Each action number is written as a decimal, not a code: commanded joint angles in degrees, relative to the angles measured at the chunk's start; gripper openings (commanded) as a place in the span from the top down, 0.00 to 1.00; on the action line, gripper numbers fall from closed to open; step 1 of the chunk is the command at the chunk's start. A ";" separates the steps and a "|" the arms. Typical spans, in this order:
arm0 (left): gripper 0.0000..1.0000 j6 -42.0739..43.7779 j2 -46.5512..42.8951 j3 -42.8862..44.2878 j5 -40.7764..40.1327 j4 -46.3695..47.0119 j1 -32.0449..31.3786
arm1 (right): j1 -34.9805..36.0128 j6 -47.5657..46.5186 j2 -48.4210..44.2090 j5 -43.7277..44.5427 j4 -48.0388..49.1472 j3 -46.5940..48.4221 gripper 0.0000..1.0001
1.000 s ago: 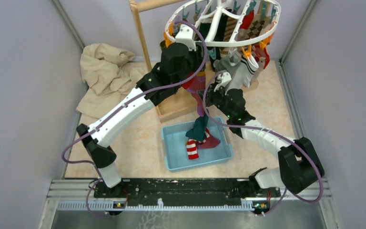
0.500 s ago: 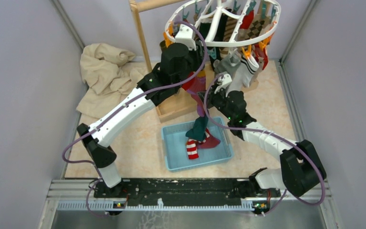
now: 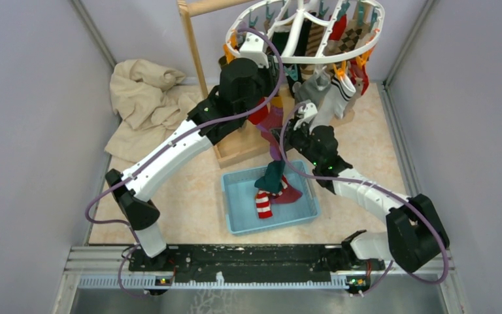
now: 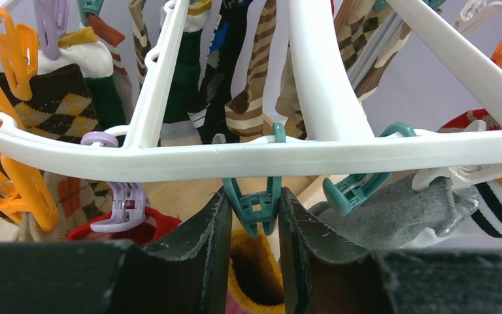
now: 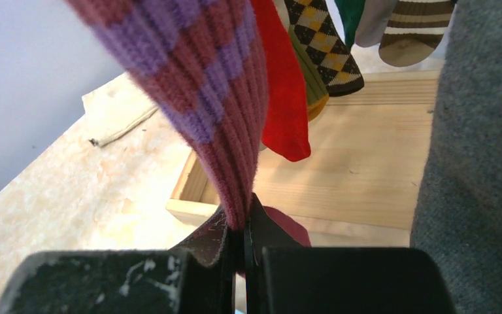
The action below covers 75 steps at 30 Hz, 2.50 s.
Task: Remove the socks clipped to the hanger
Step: Remove the sock from the hanger, then place the sock in the bin.
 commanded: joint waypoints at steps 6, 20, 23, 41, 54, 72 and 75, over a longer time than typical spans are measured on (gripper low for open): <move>0.70 0.35 0.13 0.46 1.66 1.63 0.76 | 2.53 -0.65 -12.45 -1.16 -3.36 -3.45 1.00; 0.69 0.33 -0.75 -0.77 2.84 2.58 1.21 | 6.51 -0.88 -28.68 -2.57 -16.68 -9.92 1.00; 0.69 0.14 -0.65 -0.75 3.08 2.70 1.21 | 6.90 0.37 -28.66 -3.00 -15.86 -12.69 1.00; 0.65 -0.08 -1.34 -2.63 3.97 3.74 1.21 | 23.97 3.26 -19.92 3.82 -10.83 -19.18 1.00; 0.64 0.20 -2.24 -3.49 4.63 3.92 1.21 | 25.88 -0.19 -8.22 -0.48 -13.49 -10.07 0.91; 0.63 0.27 -2.25 -3.91 5.58 3.72 1.20 | 25.88 -1.61 -9.11 11.86 -38.46 0.52 0.47; 0.63 0.31 -2.39 -4.04 5.54 3.67 1.21 | 25.88 -0.66 -10.34 14.25 -38.50 1.00 0.47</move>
